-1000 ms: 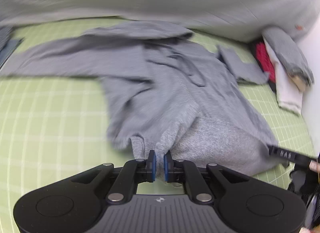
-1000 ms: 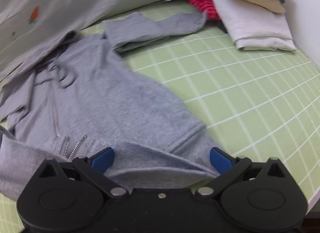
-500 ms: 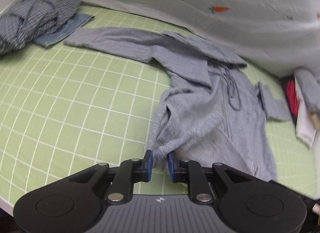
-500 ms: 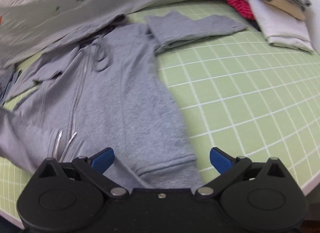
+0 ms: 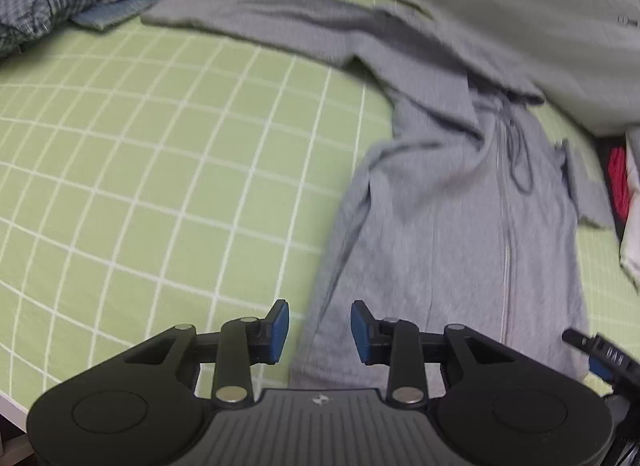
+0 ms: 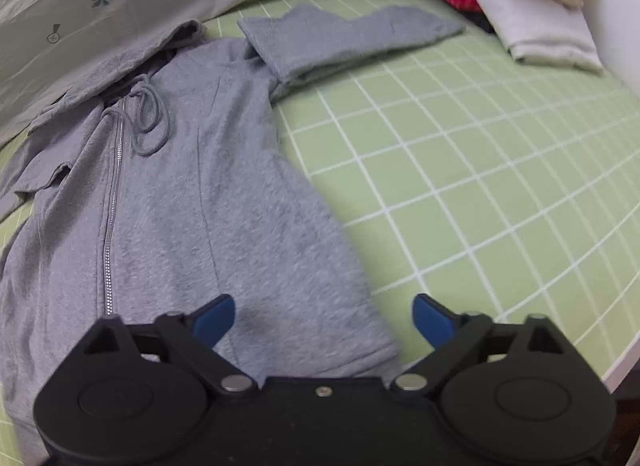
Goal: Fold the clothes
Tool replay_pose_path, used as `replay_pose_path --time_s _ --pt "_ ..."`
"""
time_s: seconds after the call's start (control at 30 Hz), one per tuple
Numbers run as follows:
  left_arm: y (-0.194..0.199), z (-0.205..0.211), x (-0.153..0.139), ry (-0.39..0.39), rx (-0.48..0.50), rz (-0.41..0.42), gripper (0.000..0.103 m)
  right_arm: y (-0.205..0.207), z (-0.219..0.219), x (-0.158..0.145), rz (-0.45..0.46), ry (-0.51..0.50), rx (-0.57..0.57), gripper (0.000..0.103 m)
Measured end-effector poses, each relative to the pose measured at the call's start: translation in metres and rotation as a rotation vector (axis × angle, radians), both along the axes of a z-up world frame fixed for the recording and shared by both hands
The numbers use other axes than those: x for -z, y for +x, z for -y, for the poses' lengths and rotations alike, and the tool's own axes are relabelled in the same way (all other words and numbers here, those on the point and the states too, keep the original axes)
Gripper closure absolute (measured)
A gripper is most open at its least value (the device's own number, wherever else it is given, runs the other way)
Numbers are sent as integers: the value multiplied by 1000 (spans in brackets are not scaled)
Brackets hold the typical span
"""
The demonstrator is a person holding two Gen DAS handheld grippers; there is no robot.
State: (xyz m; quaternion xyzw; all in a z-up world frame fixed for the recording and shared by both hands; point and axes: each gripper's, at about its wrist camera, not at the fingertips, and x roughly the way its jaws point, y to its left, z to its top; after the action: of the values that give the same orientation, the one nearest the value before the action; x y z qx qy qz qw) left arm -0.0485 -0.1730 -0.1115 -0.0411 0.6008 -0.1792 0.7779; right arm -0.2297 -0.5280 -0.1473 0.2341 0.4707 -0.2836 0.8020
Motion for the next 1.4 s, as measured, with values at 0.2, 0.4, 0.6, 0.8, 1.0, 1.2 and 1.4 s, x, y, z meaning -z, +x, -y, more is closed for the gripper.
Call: replay_pose_path --time_s 0.2,0.4,0.6,0.8,1.0,1.2,1.4 --pt "-11 3 5 -13 84 -10 88 -6 -13 -9 7 -30 -63 78" --pt "-23 -1 3 15 91 -38 88 -25 -26 -15 -35 -11 -84 85" --pt "-28 7 -18 26 -9 22 64 -15 -9 -17 -50 33 -128 56" --pt "-6 43 -62 -33 -165 193 30 7 37 -45 129 -10 -109 10" --pt "14 80 -112 -73 -151 408 16 27 66 -88 272 -162 -154 0" --pt "41 113 -119 -67 -221 458 16 61 117 -66 294 -160 -91 0" --pt "59 143 -114 -27 -245 451 15 94 175 -36 227 -73 -17 0"
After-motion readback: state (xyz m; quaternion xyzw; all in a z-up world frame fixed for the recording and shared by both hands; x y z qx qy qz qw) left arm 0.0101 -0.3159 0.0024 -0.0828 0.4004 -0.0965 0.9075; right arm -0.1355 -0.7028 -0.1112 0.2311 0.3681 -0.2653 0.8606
